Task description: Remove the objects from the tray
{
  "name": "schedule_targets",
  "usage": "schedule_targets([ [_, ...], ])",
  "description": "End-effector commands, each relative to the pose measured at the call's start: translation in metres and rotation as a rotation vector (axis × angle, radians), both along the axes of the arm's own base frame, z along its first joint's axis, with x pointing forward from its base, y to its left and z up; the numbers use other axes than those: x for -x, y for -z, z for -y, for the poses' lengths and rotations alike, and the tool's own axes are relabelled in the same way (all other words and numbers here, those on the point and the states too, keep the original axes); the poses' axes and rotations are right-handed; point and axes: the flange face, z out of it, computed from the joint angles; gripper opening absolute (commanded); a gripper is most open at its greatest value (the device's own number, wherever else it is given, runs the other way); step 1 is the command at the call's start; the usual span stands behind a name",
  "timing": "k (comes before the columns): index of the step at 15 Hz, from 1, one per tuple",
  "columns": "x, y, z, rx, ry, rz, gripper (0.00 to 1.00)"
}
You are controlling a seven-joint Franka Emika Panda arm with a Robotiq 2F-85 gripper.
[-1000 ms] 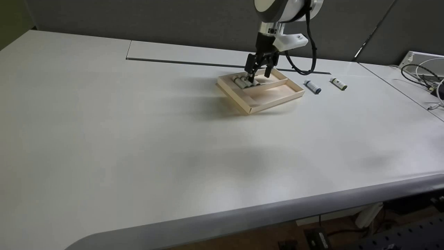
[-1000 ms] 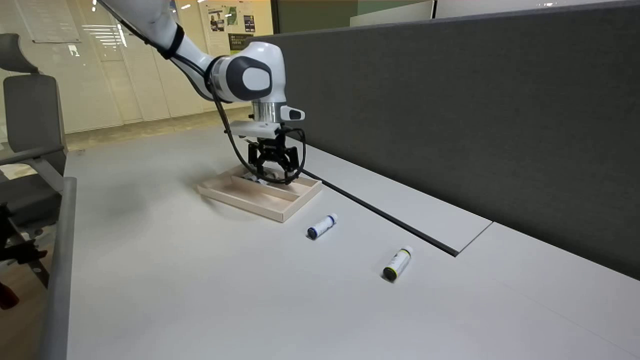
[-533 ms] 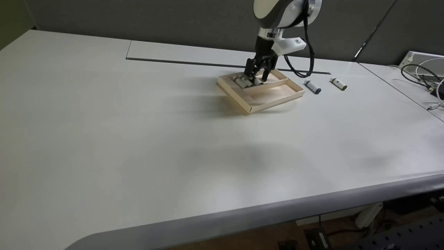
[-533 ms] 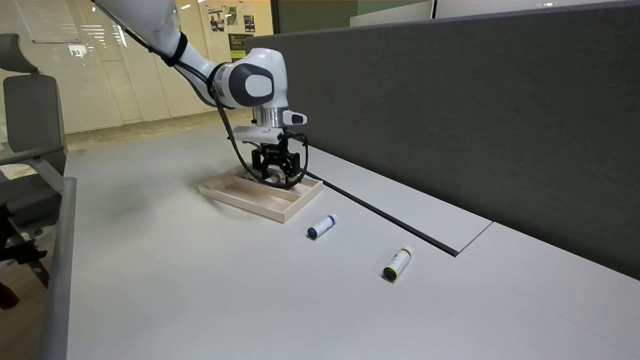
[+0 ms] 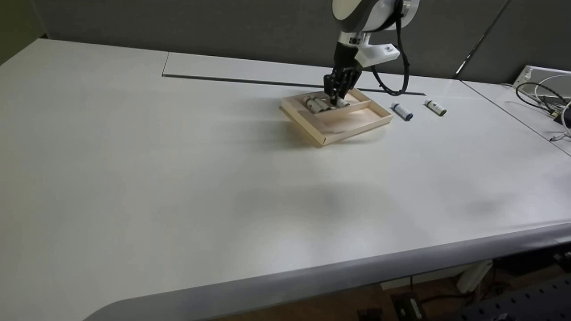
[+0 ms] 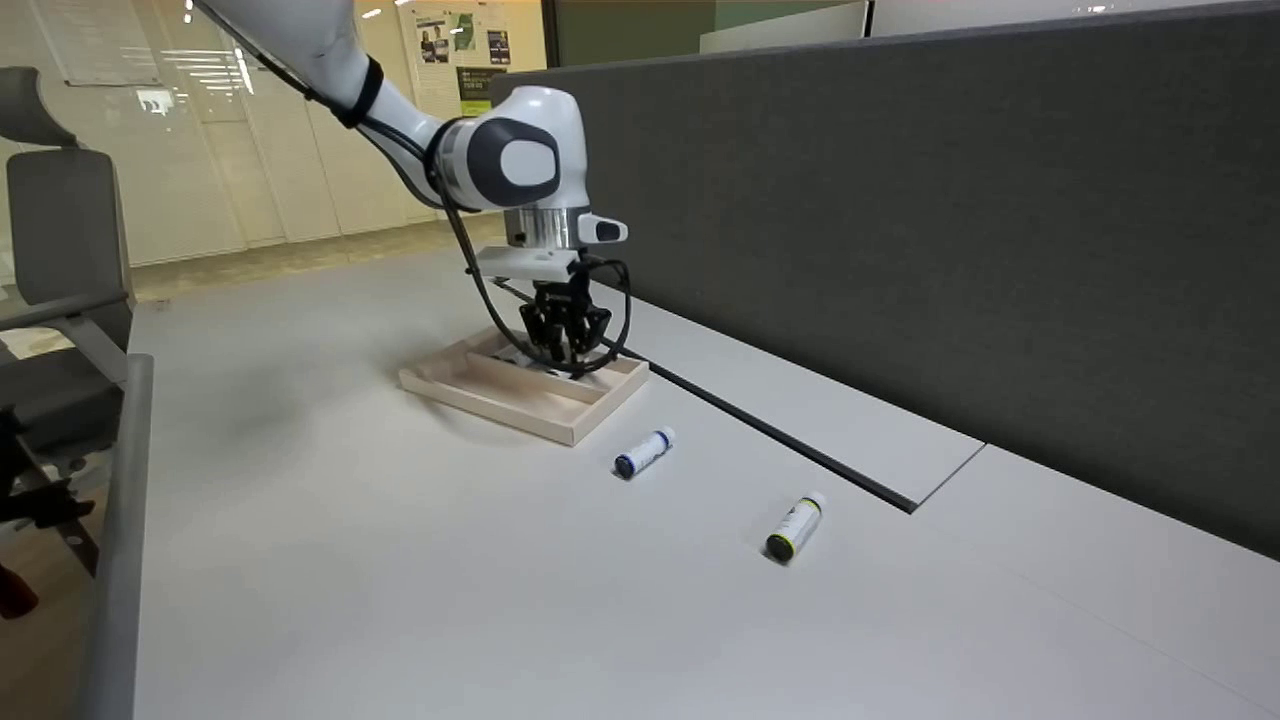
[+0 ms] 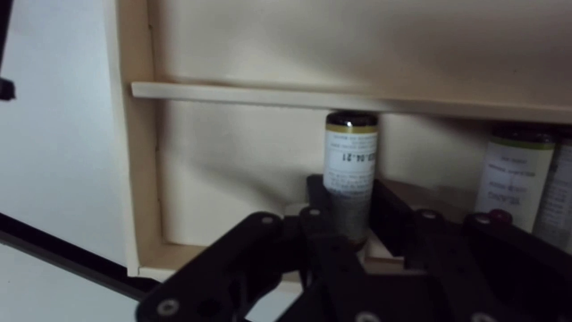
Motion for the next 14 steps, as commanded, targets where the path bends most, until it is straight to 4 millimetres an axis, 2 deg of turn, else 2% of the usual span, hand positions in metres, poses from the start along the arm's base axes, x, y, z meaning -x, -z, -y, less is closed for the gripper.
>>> schedule_targets([
  [1, 0.001, -0.010, 0.022, -0.015, 0.060, -0.031, 0.07],
  [6, 0.004, -0.033, 0.060, -0.038, 0.132, -0.040, 0.07],
  [9, 0.010, -0.044, 0.095, -0.038, 0.173, -0.022, 0.07],
  [12, 0.022, -0.039, 0.138, -0.050, 0.190, -0.025, 0.07],
  [14, 0.032, -0.029, 0.169, -0.045, 0.205, -0.027, 0.07],
])
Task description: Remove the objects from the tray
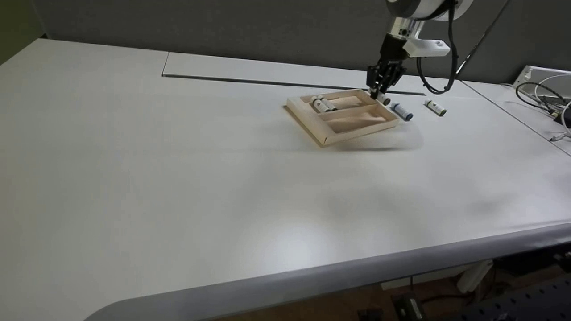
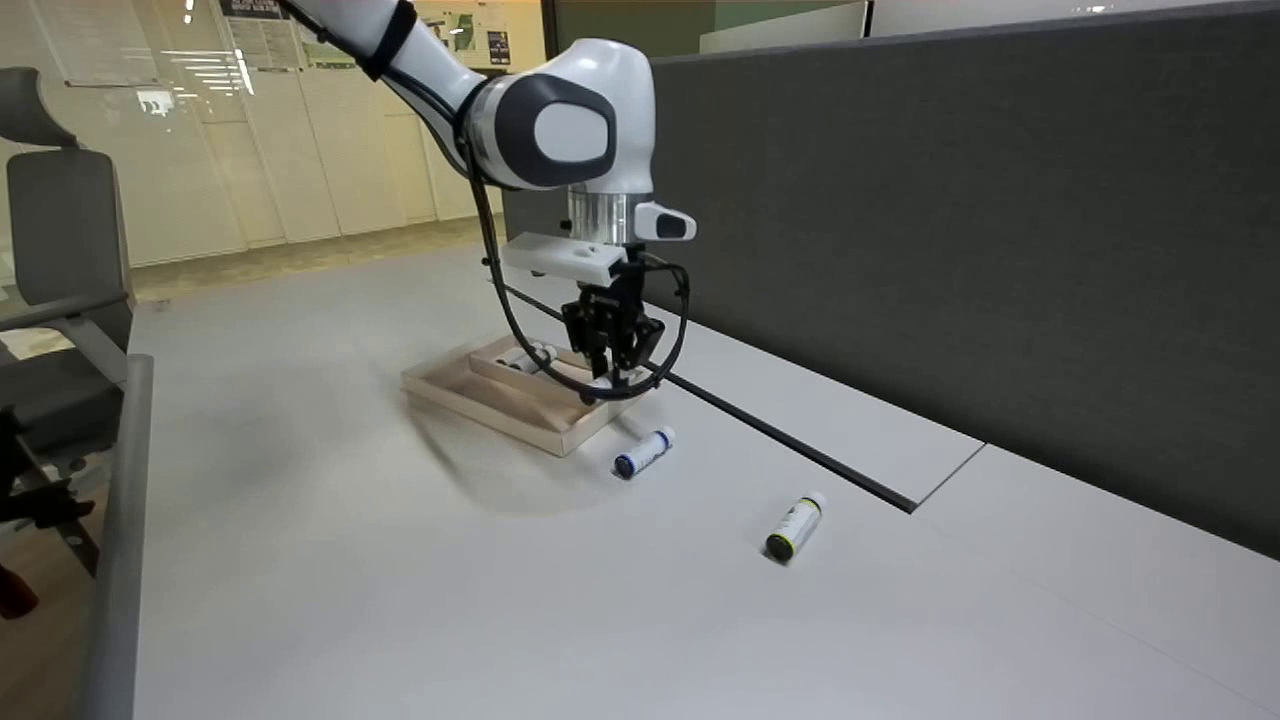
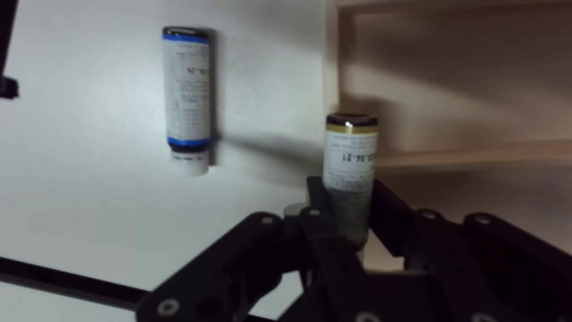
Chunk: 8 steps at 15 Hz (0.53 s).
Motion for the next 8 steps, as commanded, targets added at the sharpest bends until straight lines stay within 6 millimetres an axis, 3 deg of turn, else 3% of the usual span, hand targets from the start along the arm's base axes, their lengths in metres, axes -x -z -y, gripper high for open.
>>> schedule_targets([
  [1, 0.023, 0.008, 0.050, -0.001, 0.028, -0.001, 0.07],
  [5, 0.041, 0.023, 0.104, 0.018, 0.062, 0.030, 0.07],
  [8, 0.050, 0.025, 0.126, 0.042, 0.075, 0.068, 0.07],
])
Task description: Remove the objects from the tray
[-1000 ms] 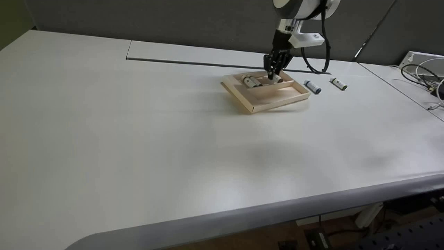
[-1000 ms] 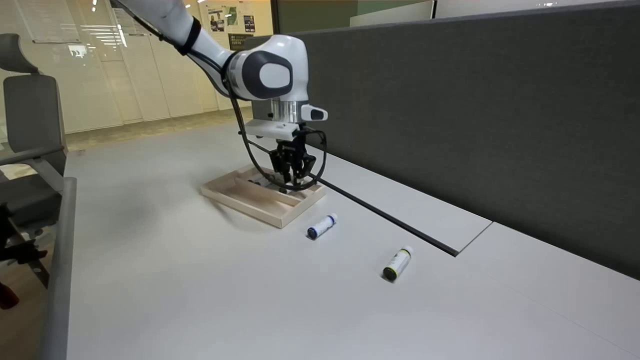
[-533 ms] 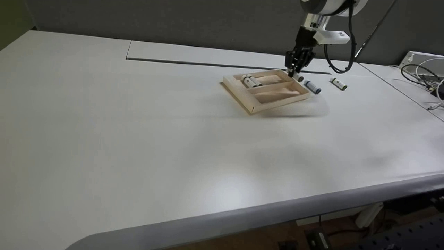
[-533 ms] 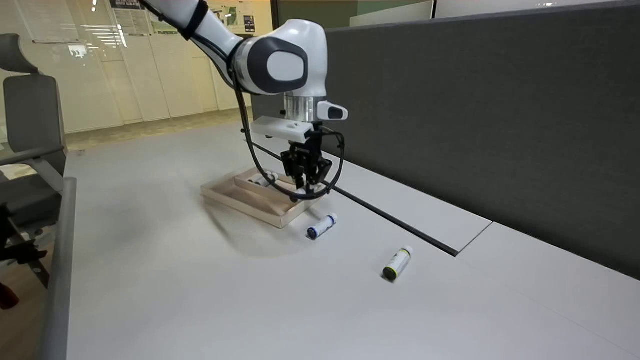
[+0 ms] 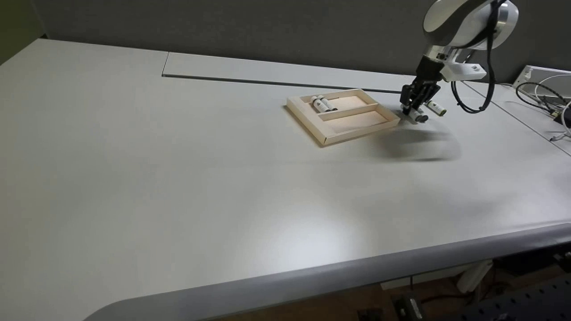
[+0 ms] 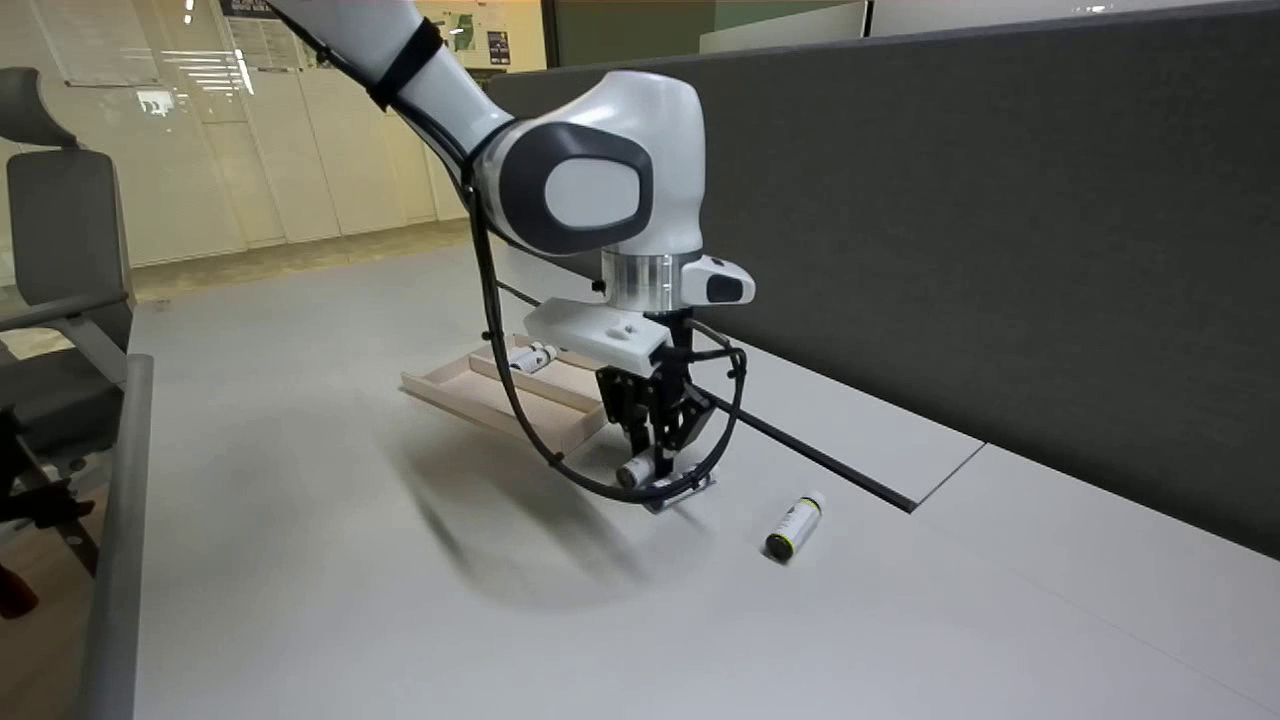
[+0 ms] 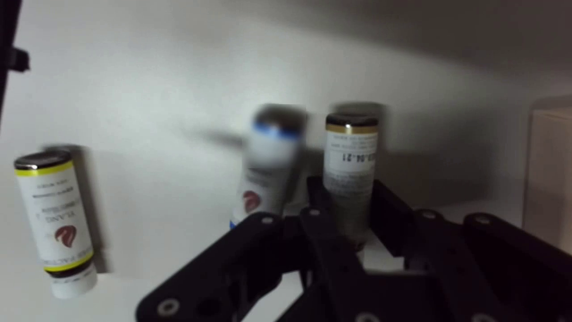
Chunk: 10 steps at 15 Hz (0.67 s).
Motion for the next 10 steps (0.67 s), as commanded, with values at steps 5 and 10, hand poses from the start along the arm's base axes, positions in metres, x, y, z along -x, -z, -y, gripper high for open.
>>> schedule_targets([
  [5, 0.014, -0.009, 0.019, 0.034, 0.024, 0.052, 0.37],
  [10, 0.013, -0.018, 0.013, 0.030, 0.026, 0.053, 0.81],
])
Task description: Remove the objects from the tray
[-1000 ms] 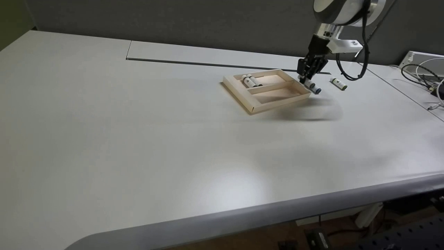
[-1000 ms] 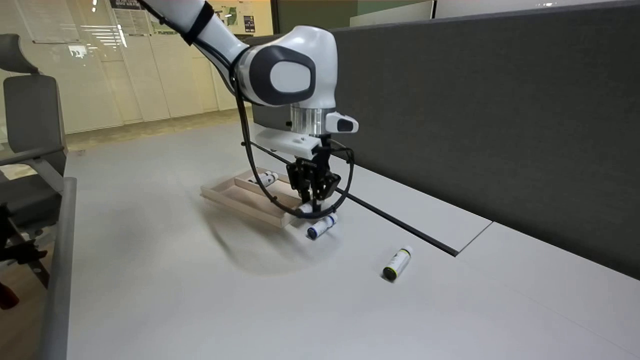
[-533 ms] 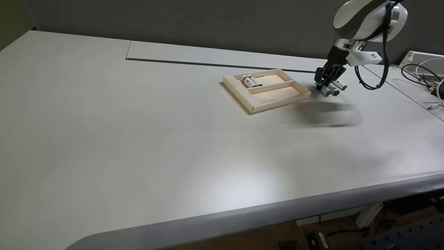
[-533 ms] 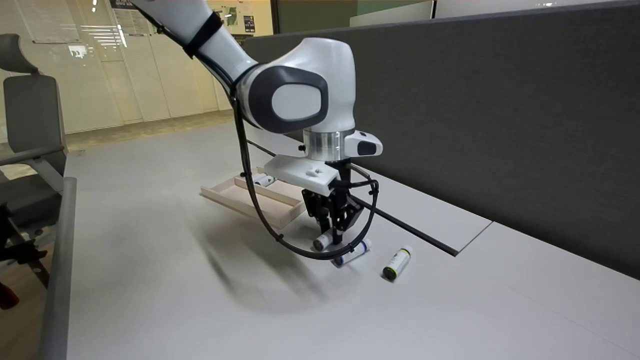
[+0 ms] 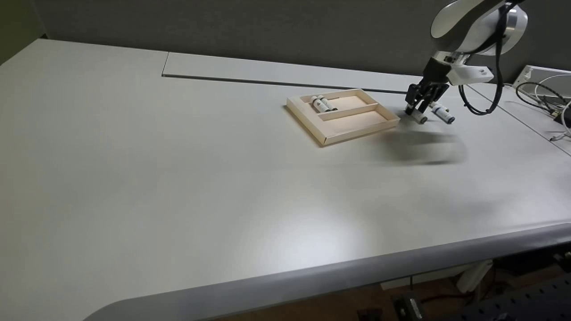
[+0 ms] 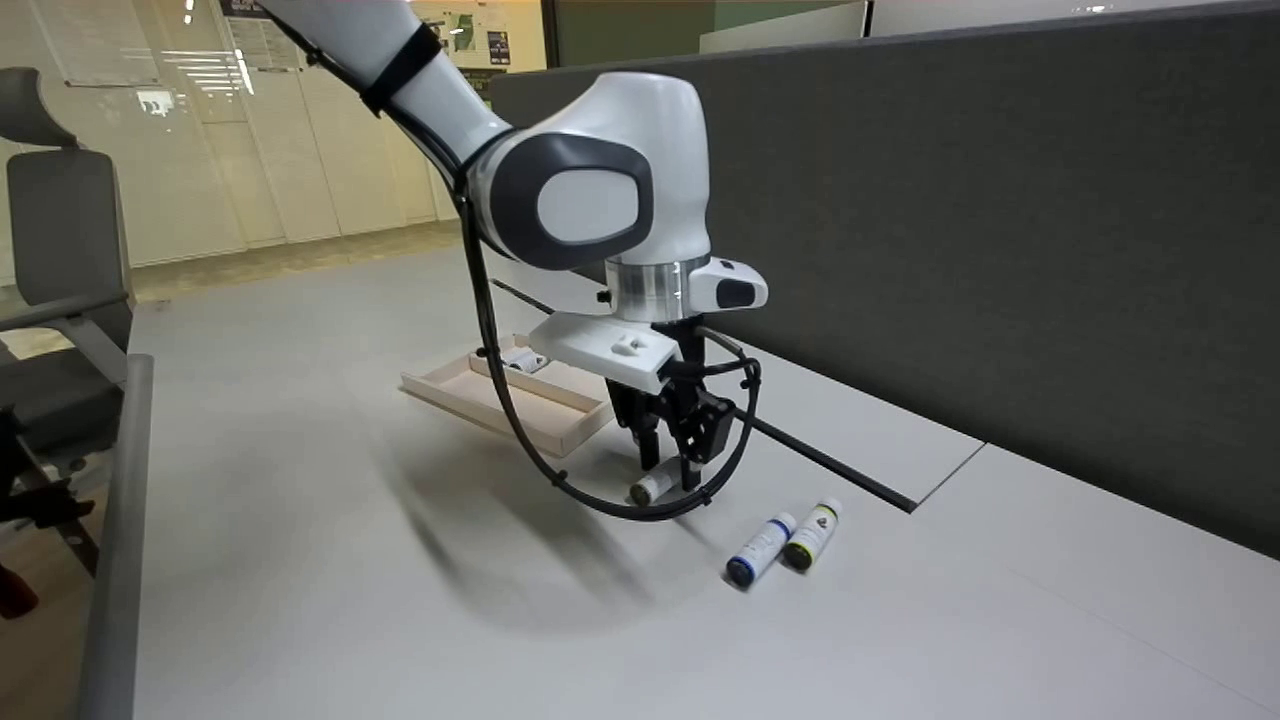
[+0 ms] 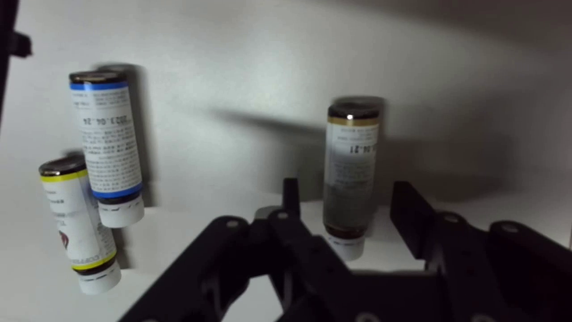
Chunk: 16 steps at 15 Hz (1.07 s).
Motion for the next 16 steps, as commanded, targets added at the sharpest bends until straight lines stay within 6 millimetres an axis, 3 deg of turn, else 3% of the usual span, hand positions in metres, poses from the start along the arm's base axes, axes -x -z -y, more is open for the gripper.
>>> schedule_targets([
  [1, 0.006, -0.021, -0.007, 0.002, 0.015, -0.005, 0.87],
  [3, 0.006, -0.039, -0.017, -0.005, 0.004, 0.004, 0.99],
  [6, -0.001, -0.071, -0.051, -0.046, -0.052, 0.056, 1.00],
  [9, -0.013, -0.089, -0.104, -0.086, -0.122, 0.085, 1.00],
  [11, -0.020, -0.087, -0.143, -0.122, -0.171, 0.080, 1.00],
  [16, -0.022, -0.050, -0.232, -0.173, -0.286, -0.006, 1.00],
])
